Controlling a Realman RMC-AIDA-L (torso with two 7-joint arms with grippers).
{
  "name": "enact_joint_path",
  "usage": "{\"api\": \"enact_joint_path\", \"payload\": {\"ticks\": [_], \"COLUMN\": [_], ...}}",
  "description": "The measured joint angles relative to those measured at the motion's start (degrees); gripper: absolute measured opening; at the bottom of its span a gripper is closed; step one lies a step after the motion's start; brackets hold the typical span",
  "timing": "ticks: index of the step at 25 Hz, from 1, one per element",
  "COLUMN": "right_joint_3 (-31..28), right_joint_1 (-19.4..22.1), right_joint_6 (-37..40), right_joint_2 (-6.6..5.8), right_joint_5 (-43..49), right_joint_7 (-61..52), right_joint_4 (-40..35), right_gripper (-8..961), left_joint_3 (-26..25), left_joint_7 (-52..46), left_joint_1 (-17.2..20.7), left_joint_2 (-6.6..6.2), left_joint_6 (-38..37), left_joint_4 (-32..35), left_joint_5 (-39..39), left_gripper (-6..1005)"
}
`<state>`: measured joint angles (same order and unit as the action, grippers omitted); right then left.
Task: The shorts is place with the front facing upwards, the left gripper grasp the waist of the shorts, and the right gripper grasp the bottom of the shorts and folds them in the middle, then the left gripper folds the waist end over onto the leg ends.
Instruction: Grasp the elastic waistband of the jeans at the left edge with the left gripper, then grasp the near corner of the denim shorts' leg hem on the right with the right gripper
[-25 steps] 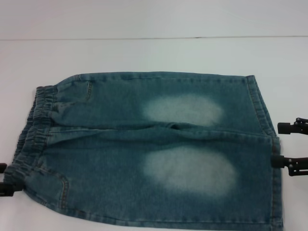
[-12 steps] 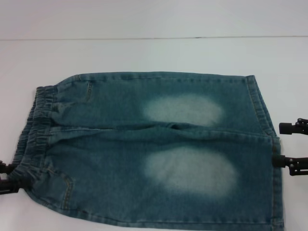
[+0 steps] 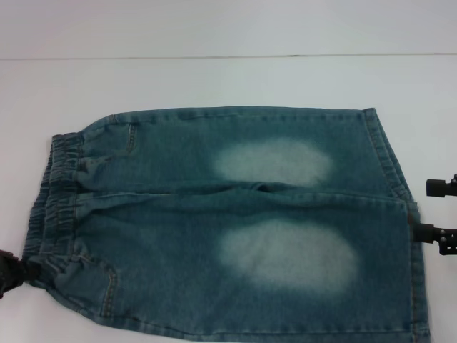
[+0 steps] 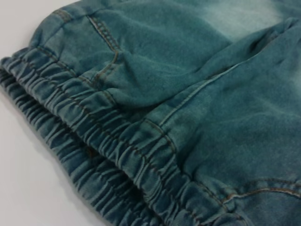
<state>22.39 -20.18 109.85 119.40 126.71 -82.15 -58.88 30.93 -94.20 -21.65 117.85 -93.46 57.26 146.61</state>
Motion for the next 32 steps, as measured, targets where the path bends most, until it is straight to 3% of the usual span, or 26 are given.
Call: {"api": "enact_joint_path", "payload": {"ticks": [6, 13, 17, 23, 28, 32], "right_joint_3": [0.71, 3.38, 8.11, 21.05, 25.68, 29.95], "right_joint_1": [-0.09, -1.12, -1.77, -2.15, -3.98, -4.89], "right_joint_6": [0.13, 2.57, 3.82, 4.12, 4.16, 4.25], "right_joint_2": [-0.03, -0.19, -0.51, -2.41, -3.6, -3.7], "right_joint_5": [2.07, 7.74, 11.12, 11.88, 14.1, 16.57], "right_joint_7": [-8.51, -23.64, -32.34, -44.0, -49.59, -52.99], "right_joint_4": [-3.98, -12.46, -17.7, -18.53, -18.01, -17.91], "right_gripper": [947, 946, 946, 947, 946, 946], "left_joint_3": [-0.02, 0.0, -0.05, 0.49, 0.53, 0.6], "left_joint_7": [0.0, 0.0, 0.09, 0.28, 0.46, 0.48], "left_joint_1": [-0.65, -1.03, -1.26, -1.2, -0.86, -0.95], "left_joint_2": [0.12, 0.17, 0.29, 0.73, 0.8, 0.8], "left_joint_6": [0.92, 3.49, 4.65, 4.74, 5.29, 5.39], "left_joint_4": [-0.11, 0.04, -0.16, -0.09, -0.25, -0.25], "left_joint_5": [0.16, 0.13, 0.0, 0.33, 0.35, 0.44], "left_gripper": [43, 42, 42, 43, 43, 43]}}
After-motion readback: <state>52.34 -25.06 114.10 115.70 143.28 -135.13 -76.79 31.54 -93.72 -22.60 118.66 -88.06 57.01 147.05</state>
